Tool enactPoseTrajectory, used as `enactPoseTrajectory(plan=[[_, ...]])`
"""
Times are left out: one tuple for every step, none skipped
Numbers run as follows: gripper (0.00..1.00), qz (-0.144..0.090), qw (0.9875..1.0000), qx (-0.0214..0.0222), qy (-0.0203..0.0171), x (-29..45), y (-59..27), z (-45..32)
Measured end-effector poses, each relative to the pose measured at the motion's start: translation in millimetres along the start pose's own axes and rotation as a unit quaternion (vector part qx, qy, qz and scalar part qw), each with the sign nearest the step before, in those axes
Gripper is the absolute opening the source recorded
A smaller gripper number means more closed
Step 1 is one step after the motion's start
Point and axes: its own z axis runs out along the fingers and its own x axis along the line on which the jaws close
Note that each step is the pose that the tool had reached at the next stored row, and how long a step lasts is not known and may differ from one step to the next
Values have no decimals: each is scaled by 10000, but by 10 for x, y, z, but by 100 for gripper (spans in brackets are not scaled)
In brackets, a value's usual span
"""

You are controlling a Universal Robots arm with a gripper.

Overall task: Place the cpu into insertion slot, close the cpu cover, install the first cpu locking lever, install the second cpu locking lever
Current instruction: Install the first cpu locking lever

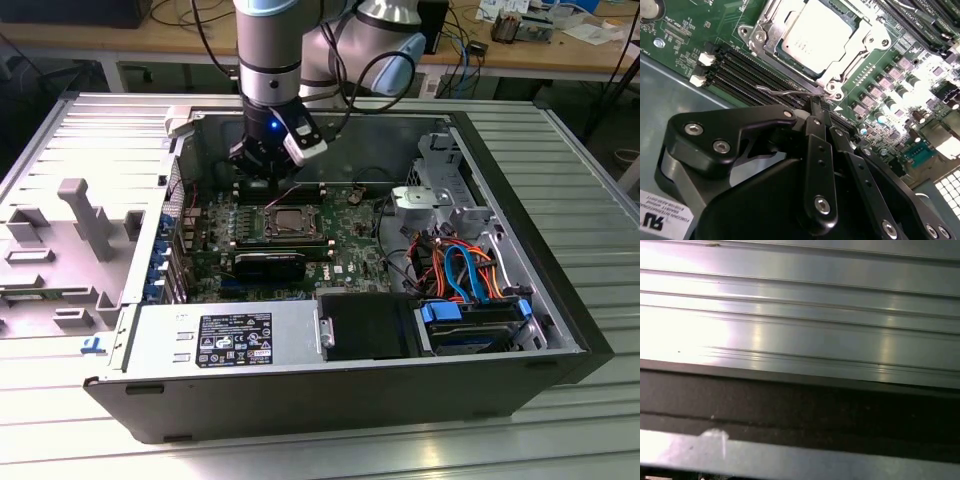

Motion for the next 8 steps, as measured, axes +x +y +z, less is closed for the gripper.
enactPoseTrajectory(plan=[[11,-1,10000,0,0,1,-1,21],[11,0,10000,0,0,2,-1,40],[11,0,10000,0,0,2,-1,52],[11,0,10000,-1,0,2,0,63],[11,0,10000,0,0,2,-1,77],[11,-1,10000,0,1,2,-1,84],[11,-3,10000,0,1,2,-1,94],[11,-6,10000,0,1,1,-1,100]])
